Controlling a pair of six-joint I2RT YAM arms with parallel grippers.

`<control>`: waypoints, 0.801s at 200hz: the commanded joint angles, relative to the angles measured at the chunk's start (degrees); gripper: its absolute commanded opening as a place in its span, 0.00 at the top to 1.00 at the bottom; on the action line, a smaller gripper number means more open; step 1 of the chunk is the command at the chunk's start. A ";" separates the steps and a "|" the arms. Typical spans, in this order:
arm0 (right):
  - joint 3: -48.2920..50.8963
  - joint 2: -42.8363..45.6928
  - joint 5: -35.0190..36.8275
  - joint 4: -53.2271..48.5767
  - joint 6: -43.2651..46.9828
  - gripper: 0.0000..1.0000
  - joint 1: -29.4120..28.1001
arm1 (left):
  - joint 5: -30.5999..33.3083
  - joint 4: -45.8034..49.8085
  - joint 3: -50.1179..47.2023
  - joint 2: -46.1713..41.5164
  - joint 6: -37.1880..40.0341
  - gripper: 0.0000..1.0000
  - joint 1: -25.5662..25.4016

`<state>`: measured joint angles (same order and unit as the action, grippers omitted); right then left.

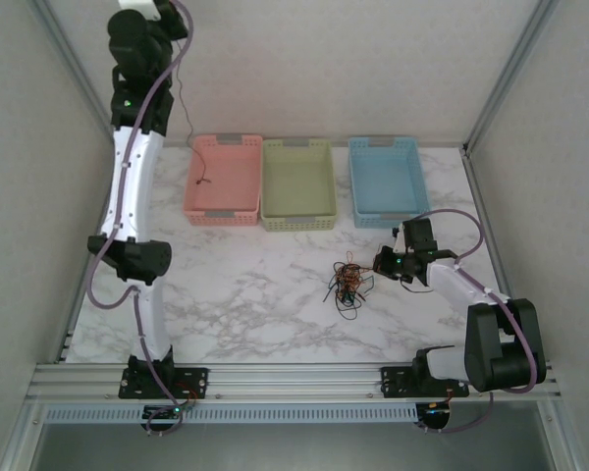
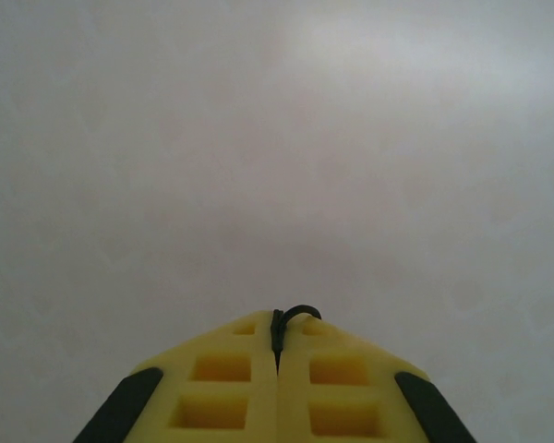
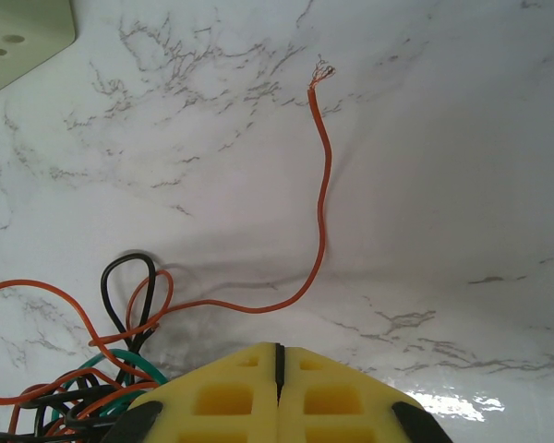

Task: Untangle the cables

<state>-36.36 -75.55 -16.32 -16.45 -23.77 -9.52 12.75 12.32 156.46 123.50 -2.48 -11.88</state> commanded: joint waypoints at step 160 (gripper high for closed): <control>1.47 1.89 -0.39 0.54 0.04 0.99 -0.50 | -13.54 18.49 -50.04 -10.15 -15.95 1.00 2.20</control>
<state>-36.07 -74.39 -16.34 -15.97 -23.77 -9.52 1.52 35.59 108.55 117.12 -16.36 -9.67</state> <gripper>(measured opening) 0.053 0.048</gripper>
